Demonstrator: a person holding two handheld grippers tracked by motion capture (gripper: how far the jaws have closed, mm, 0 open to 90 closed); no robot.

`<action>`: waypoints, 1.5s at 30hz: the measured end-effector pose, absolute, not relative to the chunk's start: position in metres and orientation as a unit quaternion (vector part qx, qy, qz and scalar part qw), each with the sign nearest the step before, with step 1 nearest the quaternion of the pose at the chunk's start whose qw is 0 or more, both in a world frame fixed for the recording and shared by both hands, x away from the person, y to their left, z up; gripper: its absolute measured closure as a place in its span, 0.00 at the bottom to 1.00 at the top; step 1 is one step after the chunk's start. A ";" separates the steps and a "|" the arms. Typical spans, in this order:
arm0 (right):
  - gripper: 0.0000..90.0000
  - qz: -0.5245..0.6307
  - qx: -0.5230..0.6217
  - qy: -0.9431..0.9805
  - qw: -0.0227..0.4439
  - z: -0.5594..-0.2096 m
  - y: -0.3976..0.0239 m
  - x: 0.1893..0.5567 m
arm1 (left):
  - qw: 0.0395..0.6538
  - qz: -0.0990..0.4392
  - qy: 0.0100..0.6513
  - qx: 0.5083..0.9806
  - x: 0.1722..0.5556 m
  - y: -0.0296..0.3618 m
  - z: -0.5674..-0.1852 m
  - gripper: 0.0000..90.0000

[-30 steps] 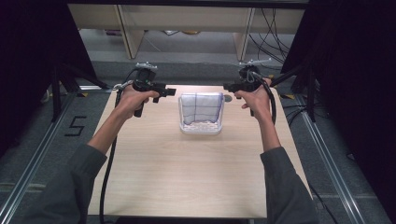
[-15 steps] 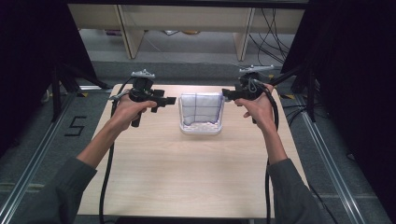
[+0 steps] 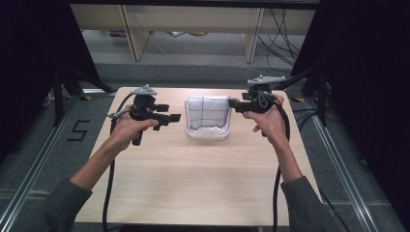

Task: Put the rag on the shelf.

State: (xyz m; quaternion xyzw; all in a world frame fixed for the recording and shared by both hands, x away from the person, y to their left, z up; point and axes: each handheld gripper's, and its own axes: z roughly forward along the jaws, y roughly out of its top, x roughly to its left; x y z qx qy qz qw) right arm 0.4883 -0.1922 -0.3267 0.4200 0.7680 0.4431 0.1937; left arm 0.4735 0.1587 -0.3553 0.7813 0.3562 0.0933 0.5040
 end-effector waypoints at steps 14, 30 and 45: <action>0.40 0.451 0.412 0.769 0.186 -0.336 -0.191 0.468 | 0.513 0.082 0.346 0.782 0.453 0.166 -0.368 0.32; 0.40 0.447 0.412 0.774 0.174 -0.348 -0.186 0.456 | 0.515 0.074 0.345 0.781 0.441 0.167 -0.378 0.31; 0.39 0.451 0.407 0.777 0.164 -0.362 -0.183 0.447 | 0.515 0.069 0.342 0.783 0.432 0.168 -0.391 0.30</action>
